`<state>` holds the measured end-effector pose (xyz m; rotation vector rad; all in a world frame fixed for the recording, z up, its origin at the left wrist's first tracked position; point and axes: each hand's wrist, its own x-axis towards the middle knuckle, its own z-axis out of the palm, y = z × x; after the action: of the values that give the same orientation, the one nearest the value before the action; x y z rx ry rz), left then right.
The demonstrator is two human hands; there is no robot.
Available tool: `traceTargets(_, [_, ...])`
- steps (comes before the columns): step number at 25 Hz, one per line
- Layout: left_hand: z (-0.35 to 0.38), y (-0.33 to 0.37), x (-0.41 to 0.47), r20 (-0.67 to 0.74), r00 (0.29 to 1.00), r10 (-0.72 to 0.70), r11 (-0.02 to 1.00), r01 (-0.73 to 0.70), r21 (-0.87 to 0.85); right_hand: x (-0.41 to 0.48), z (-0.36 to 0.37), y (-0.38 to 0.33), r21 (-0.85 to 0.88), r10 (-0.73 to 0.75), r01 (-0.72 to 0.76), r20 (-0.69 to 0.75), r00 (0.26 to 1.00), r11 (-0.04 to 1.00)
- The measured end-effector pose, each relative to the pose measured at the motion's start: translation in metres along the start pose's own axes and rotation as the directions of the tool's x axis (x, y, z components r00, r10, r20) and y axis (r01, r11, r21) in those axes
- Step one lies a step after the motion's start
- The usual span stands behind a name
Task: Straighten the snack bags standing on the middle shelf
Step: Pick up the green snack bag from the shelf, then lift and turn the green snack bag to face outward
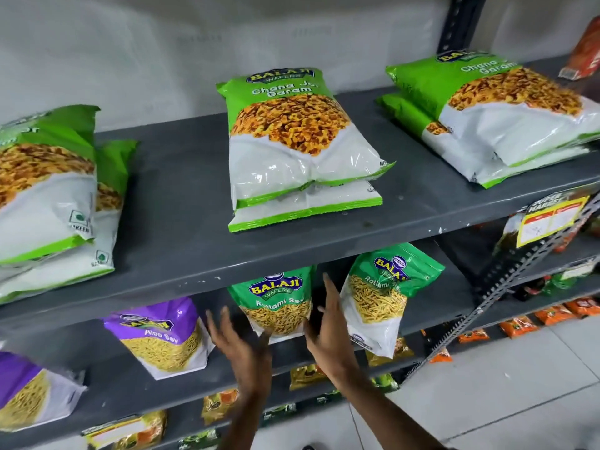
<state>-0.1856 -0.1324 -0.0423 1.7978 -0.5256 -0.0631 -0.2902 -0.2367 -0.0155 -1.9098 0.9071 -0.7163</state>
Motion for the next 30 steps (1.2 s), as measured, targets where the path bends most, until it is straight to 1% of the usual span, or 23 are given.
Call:
traceTargets(1, [0.005, 0.008, -0.016, -0.053, 0.993, 0.106, 0.994, -0.105, 0.017, -0.002, -0.013, -0.002, -0.002, -0.051, 0.051, -0.104, 0.993, 0.999])
traceTargets(2, [0.014, 0.018, -0.030, -0.004, 0.978, 0.208, 0.978, -0.208, 0.011, -0.002, -0.029, -0.001, 0.005, -0.071, 0.073, -0.209, 0.975, 0.997])
traceTargets(3, [0.027, 0.028, -0.040, 0.119, 0.950, 0.289, 0.957, -0.291, 0.006, -0.001, -0.045, 0.006, 0.024, -0.040, 0.049, -0.299, 0.954, 0.999])
traceTargets(4, [0.042, 0.036, -0.043, 0.262, 0.898, 0.352, 0.930, -0.368, 0.013, 0.000, -0.059, 0.017, 0.046, 0.036, -0.020, -0.376, 0.926, 0.999])
traceTargets(5, [0.058, 0.048, -0.041, 0.390, 0.847, 0.361, 0.915, -0.402, 0.026, 0.000, -0.070, 0.029, 0.077, 0.144, -0.122, -0.434, 0.889, 0.990])
traceTargets(6, [0.074, 0.059, -0.034, 0.462, 0.823, 0.330, 0.916, -0.397, 0.052, 0.001, -0.078, 0.042, 0.102, 0.261, -0.242, -0.464, 0.847, 0.965])
traceTargets(7, [0.091, 0.065, -0.023, 0.489, 0.827, 0.278, 0.927, -0.364, 0.089, 0.003, -0.082, 0.056, 0.152, 0.385, -0.356, -0.447, 0.807, 0.922])
traceTargets(8, [0.108, 0.071, -0.014, 0.504, 0.842, 0.196, 0.944, -0.300, 0.134, 0.004, -0.085, 0.067, 0.213, 0.505, -0.459, -0.391, 0.769, 0.863])
traceTargets(9, [0.127, 0.070, -0.008, 0.522, 0.849, 0.081, 0.958, -0.210, 0.194, 0.003, -0.091, 0.074, 0.291, 0.614, -0.544, -0.282, 0.737, 0.787])
traceTargets(10, [0.141, 0.066, -0.003, 0.534, 0.843, -0.065, 0.955, -0.102, 0.277, 0.004, -0.094, 0.079, 0.348, 0.677, -0.607, -0.123, 0.725, 0.714])
traceTargets(11, [0.150, 0.062, -0.002, 0.535, 0.814, -0.228, 0.931, 0.023, 0.363, 0.004, -0.098, 0.082, 0.379, 0.678, -0.630, 0.010, 0.735, 0.678])
traceTargets(12, [0.155, 0.053, -0.003, 0.519, 0.777, -0.357, 0.902, 0.141, 0.408, 0.003, -0.102, 0.084, 0.399, 0.659, -0.630, 0.080, 0.748, 0.666])
traceTargets(13, [0.156, 0.052, -0.009, 0.501, 0.755, -0.423, 0.888, 0.234, 0.397, -0.001, -0.108, 0.080, 0.431, 0.633, -0.608, 0.102, 0.767, 0.667])
traceTargets(14, [0.155, 0.051, -0.016, 0.489, 0.757, -0.433, 0.895, 0.294, 0.336, -0.008, -0.116, 0.076, 0.469, 0.596, -0.562, 0.091, 0.798, 0.681])
traceTargets(15, [0.150, 0.057, -0.027, 0.475, 0.774, -0.417, 0.908, 0.329, 0.261, -0.016, -0.124, 0.074, 0.516, 0.553, -0.498, 0.054, 0.831, 0.698])
traceTargets(17, [0.134, 0.076, -0.057, 0.445, 0.830, -0.337, 0.939, 0.333, 0.091, -0.038, -0.145, 0.073, 0.596, 0.453, -0.374, 0.020, 0.891, 0.710])
traceTargets(18, [0.123, 0.090, -0.076, 0.425, 0.855, -0.297, 0.946, 0.324, 0.009, -0.053, -0.160, 0.072, 0.618, 0.389, -0.328, 0.038, 0.921, 0.715])
traceTargets(21, [0.087, 0.113, -0.131, 0.397, 0.890, -0.224, 0.931, 0.316, -0.184, -0.096, -0.199, 0.066, 0.583, 0.209, -0.219, 0.085, 0.974, 0.783])
traceTargets(24, [0.059, 0.129, -0.178, 0.383, 0.905, -0.188, 0.907, 0.310, -0.287, -0.139, -0.231, 0.060, 0.551, 0.085, -0.132, 0.111, 0.990, 0.824])
traceTargets(28, [0.041, 0.150, -0.223, 0.317, 0.941, -0.118, 0.887, 0.243, -0.393, -0.176, -0.261, 0.047, 0.504, 0.005, -0.069, 0.127, 0.992, 0.861])
traceTargets(30, [0.040, 0.155, -0.232, 0.295, 0.951, -0.092, 0.891, 0.211, -0.403, -0.180, -0.270, 0.040, 0.503, -0.039, -0.029, 0.125, 0.991, 0.864])
